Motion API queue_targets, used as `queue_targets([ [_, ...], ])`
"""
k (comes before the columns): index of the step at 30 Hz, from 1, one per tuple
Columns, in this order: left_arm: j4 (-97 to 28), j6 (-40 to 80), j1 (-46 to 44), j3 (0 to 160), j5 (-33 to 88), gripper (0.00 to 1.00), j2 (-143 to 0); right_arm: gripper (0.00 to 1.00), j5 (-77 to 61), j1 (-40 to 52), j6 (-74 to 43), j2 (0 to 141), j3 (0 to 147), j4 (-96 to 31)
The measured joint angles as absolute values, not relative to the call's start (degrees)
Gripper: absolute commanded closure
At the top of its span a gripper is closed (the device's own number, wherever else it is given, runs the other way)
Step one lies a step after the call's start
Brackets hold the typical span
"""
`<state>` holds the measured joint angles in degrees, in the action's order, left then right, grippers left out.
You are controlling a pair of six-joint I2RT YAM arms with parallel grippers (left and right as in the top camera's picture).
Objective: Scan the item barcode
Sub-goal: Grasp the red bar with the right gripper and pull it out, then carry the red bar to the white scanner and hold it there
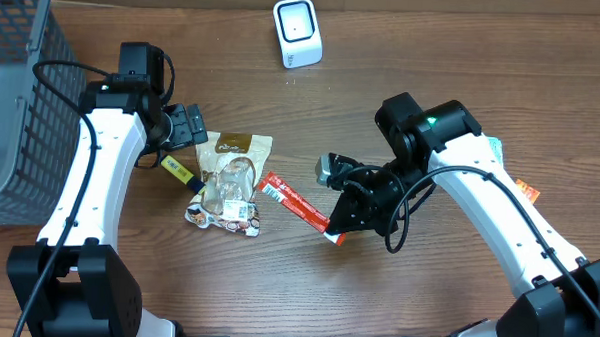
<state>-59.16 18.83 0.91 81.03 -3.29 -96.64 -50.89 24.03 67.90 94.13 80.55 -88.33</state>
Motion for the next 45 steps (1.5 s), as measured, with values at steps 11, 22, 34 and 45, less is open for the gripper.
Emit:
queue_targets([
  [11,-59.1,18.8,0.9,81.0,-3.3,0.00,-96.6,0.96,-51.2,24.0,66.7,94.1,80.6,-83.1],
  [22,-59.2,18.8,0.9,81.1,-3.3,0.00,-96.6,0.97,-38.3,24.0,40.1,94.1,86.5,-73.2],
  [34,-59.2,18.8,0.9,81.1,-3.3,0.00,-96.6,0.97,-18.3,24.0,31.0,94.1,110.7,-71.3],
  [45,-59.1,18.8,0.9,81.1,-3.3,0.00,-96.6,0.97,-2.2,24.0,32.1,104.3,119.2,-55.8],
])
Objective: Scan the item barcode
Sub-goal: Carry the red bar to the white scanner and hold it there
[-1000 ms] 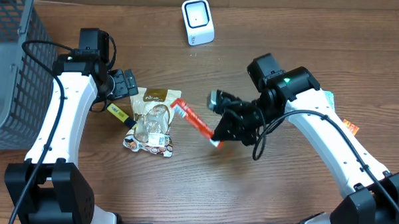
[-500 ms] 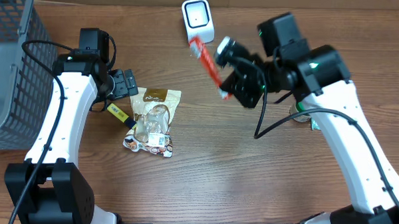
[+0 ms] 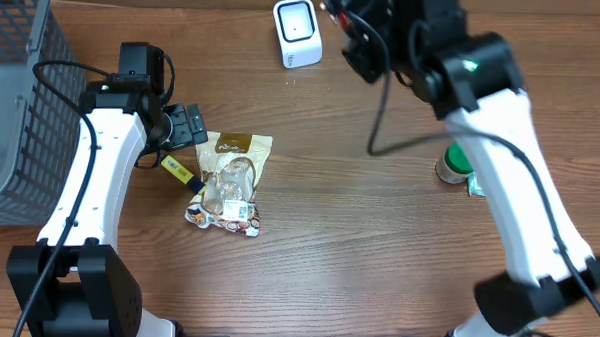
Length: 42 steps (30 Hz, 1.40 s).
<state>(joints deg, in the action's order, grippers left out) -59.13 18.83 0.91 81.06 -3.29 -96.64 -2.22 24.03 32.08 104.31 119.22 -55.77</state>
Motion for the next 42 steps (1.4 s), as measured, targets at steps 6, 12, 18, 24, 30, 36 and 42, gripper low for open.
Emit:
queue_targets([
  [6,-59.2,18.8,0.9,81.1,-3.3,0.00,-96.6,0.97,5.6,24.0,40.5,114.4,119.2,-45.6],
  [12,-59.1,18.8,0.9,81.0,-3.3,0.00,-96.6,0.97,12.8,24.0,45.1,123.4,119.2,-35.1],
  [18,-59.1,18.8,0.9,81.0,-3.3,0.00,-96.6,0.96,18.0,24.0,46.5,130.1,119.2,-26.8],
  [24,-59.2,18.8,0.9,81.1,-3.3,0.00,-96.6,0.95,20.5,24.0,48.2,136.7,119.2,-20.9],
  [30,-59.2,18.8,0.9,81.0,-3.3,0.00,-96.6,0.95,22.5,24.1,52.9,140.5,119.2,-18.9],
  [36,-59.2,18.8,0.9,81.0,-3.3,0.00,-96.6,0.94,26.6,24.4,58.2,142.1,119.2,-18.8],
  [42,-59.1,18.8,0.9,81.0,-3.3,0.00,-96.6,0.92,28.8,24.6,61.4,142.9,119.2,-18.9],
])
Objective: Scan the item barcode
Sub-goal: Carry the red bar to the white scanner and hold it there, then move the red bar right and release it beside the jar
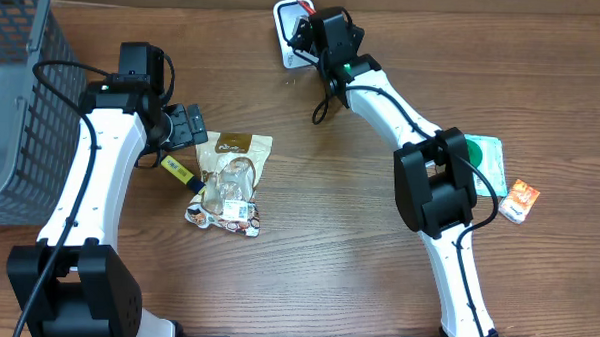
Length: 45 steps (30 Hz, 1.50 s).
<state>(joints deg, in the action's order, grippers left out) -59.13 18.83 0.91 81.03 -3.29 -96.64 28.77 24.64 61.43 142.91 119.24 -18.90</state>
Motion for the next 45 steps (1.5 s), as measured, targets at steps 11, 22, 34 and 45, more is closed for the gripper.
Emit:
queue_targets([
  [11,-59.2,18.8,0.9,81.1,-3.3,0.00,-96.6,0.92,32.0,26.7,64.6,143.2,119.2,-20.2],
  [22,-59.2,18.8,0.9,81.0,-3.3,0.00,-96.6,0.93,34.0,27.1,65.0,143.2,119.2,-21.3],
  [34,-59.2,18.8,0.9,81.1,-3.3,0.00,-96.6,0.96,35.8,27.7,64.0,143.2,119.2,-21.5],
  [45,-59.2,18.8,0.9,81.0,-3.3,0.00,-96.6,0.97,36.0,28.6,50.2,142.5,119.2,-25.9],
])
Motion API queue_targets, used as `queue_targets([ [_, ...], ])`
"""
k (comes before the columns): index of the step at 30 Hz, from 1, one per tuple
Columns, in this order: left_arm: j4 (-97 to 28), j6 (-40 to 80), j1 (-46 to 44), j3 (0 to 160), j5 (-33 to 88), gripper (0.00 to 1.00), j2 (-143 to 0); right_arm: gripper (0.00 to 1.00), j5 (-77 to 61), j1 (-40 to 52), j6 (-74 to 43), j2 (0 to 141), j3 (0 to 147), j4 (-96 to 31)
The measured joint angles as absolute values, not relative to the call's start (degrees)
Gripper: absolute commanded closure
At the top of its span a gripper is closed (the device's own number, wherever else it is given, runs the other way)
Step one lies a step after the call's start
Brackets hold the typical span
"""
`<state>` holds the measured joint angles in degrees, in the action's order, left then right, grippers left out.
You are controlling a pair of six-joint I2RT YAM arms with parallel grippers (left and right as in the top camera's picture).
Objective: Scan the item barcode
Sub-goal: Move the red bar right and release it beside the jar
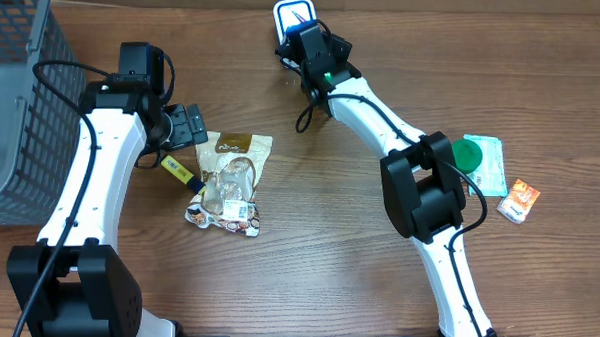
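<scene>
The white barcode scanner (291, 6) stands at the far edge of the table, its top rim lit blue. My right gripper (302, 41) reaches in right over its front and covers most of it. The wrist hides the fingers, and no red packet shows in this view. My left gripper (188, 127) rests on the left, just off the top left corner of a brown snack bag (230, 181). Its fingers look open, with nothing between them.
A grey wire basket (7, 98) fills the far left. A small yellow item (177, 168) lies under the left arm. A green-lidded pack (478, 157) and a small orange packet (517, 201) lie at the right.
My right gripper has shifted a little left and nearer over the scanner. The red packet that showed at the scanner's top is now out of sight. The left arm has not moved.
My right gripper was shut on a red stick packet at mid table, beside the snack bag. Then it was raised near the scanner and the packet was gone from the table. Later it held the packet against the scanner, and now covers the scanner.
</scene>
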<state>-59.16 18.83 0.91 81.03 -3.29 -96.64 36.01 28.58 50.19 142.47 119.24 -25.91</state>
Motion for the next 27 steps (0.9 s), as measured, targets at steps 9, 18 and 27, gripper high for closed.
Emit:
queue_targets([
  [9,-59.1,18.8,0.9,81.0,-3.3,0.00,-96.6,0.97,32.9,28.5,34.2,129.3,119.2,-46.6],
  [18,-59.2,18.8,0.9,81.0,-3.3,0.00,-96.6,0.97,25.9,26.2,13.0,117.6,119.9,-76.9],
  [27,-59.2,18.8,0.9,81.1,-3.3,0.00,-96.6,0.96,14.1,16.6,-2.9,118.7,118.3,-90.9],
])
